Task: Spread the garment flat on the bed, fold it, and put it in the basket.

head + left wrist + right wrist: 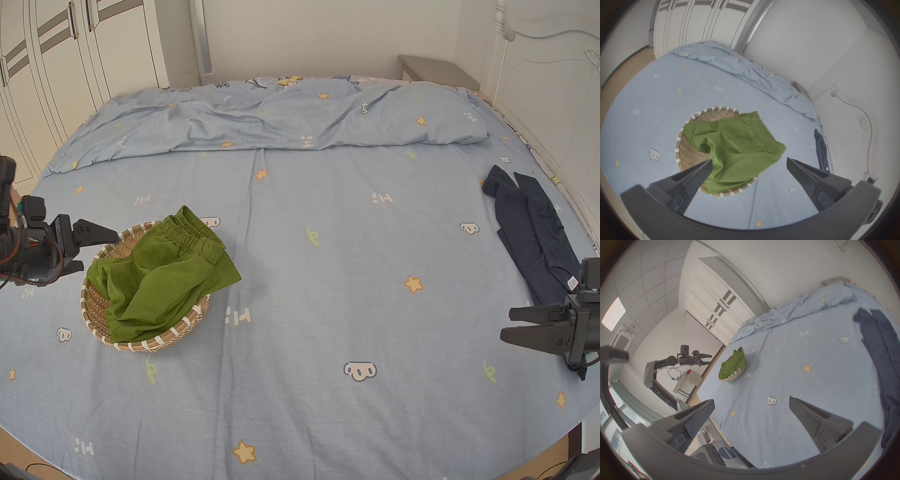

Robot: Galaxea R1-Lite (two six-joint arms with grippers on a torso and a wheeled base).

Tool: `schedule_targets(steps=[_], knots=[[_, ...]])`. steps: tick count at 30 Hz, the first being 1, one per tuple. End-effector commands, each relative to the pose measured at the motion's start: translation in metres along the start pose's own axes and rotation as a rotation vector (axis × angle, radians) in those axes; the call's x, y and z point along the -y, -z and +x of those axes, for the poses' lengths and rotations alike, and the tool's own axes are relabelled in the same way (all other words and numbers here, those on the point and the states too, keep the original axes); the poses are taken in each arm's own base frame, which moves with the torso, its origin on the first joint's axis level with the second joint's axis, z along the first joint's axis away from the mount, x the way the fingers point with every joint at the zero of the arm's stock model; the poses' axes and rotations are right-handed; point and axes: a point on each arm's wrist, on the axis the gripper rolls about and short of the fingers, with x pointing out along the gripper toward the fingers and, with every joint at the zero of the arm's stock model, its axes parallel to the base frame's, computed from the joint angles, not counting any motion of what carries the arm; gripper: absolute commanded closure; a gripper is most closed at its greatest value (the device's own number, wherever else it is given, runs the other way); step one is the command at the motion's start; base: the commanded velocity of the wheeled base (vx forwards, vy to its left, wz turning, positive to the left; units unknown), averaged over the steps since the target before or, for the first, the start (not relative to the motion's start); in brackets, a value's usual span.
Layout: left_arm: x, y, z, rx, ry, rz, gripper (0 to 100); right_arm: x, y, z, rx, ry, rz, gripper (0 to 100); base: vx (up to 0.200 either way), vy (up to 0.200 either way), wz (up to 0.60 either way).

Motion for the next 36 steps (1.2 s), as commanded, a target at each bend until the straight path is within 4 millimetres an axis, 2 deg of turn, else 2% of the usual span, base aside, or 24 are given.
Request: schedule_targets(steps=[1,2,4,6,9,13,14,16,17,18,19,24,25,28,29,32,33,34,36], knots=[[0.035,0.061,-0.101,0.163,0.061,0.142,0,-0.026,0.023,-0.037,0.143,-0.016,-0.219,0,0.000,0.000,0.00],[0.035,0.063,-0.103,0.167,0.064,0.144,0,-0.026,0.023,-0.038,0.143,-0.016,-0.221,0,0.000,0.000,0.00],[0.029,0.092,-0.134,0.249,0.073,0.168,0,-0.027,0.031,-0.043,0.157,0.002,-0.260,0,0.000,0.000,0.00],[0.025,0.101,-0.143,0.277,0.077,0.169,0,-0.028,0.035,-0.045,0.160,0.002,-0.271,0,0.000,0.000,0.00],[0.003,0.147,-0.166,0.369,0.065,0.171,0,-0.032,0.057,-0.055,0.186,0.011,-0.284,0,0.000,0.000,0.00],[-0.020,0.196,-0.178,0.487,0.031,0.163,0,-0.029,0.087,-0.063,0.219,0.083,-0.265,0,0.000,0.000,0.00],[-0.022,0.201,-0.178,0.496,0.021,0.162,0,-0.030,0.090,-0.064,0.229,0.094,-0.265,0,0.000,0.000,0.00],[-0.032,0.227,-0.181,0.543,-0.030,0.169,0,-0.032,0.112,-0.070,0.280,0.140,-0.230,0,0.000,0.000,0.00],[-0.035,0.236,-0.181,0.544,-0.053,0.166,0,-0.033,0.121,-0.071,0.286,0.140,-0.204,0,0.000,0.000,0.00],[-0.036,0.237,-0.181,0.542,-0.055,0.166,0,-0.033,0.123,-0.072,0.288,0.139,-0.201,0,0.000,0.000,0.00],[-0.039,0.249,-0.180,0.541,-0.081,0.157,0,-0.034,0.138,-0.073,0.285,0.130,-0.176,0,0.000,0.000,0.00],[-0.046,0.260,-0.172,0.541,-0.116,0.150,0,-0.038,0.158,-0.079,0.270,0.093,-0.179,0,0.000,0.000,0.00],[-0.050,0.263,-0.163,0.526,-0.129,0.157,0,-0.039,0.165,-0.080,0.268,0.080,-0.185,0,0.000,0.000,0.00],[-0.050,0.263,-0.163,0.526,-0.129,0.157,0,-0.039,0.165,-0.080,0.268,0.080,-0.185,0,0.000,0.000,0.00],[-0.067,0.275,-0.124,0.505,-0.177,0.308,0,-0.036,0.183,-0.078,0.278,0.088,-0.189,0,0.000,0.000,0.00],[-0.068,0.272,-0.114,0.657,-0.171,0.462,0,-0.034,0.193,-0.077,0.296,0.102,-0.193,0,0.000,0.000,0.00],[-0.068,0.272,-0.114,0.657,-0.171,0.462,0,-0.034,0.193,-0.077,0.296,0.102,-0.193,0,0.000,0.000,0.00],[-0.072,0.277,-0.110,0.574,-0.196,0.486,0,-0.033,0.193,-0.076,0.313,0.145,-0.184,0,0.000,0.000,0.00],[-0.071,0.277,-0.112,0.565,-0.198,0.487,0,-0.035,0.194,-0.076,0.352,0.217,-0.172,0,0.000,0.000,0.00]])
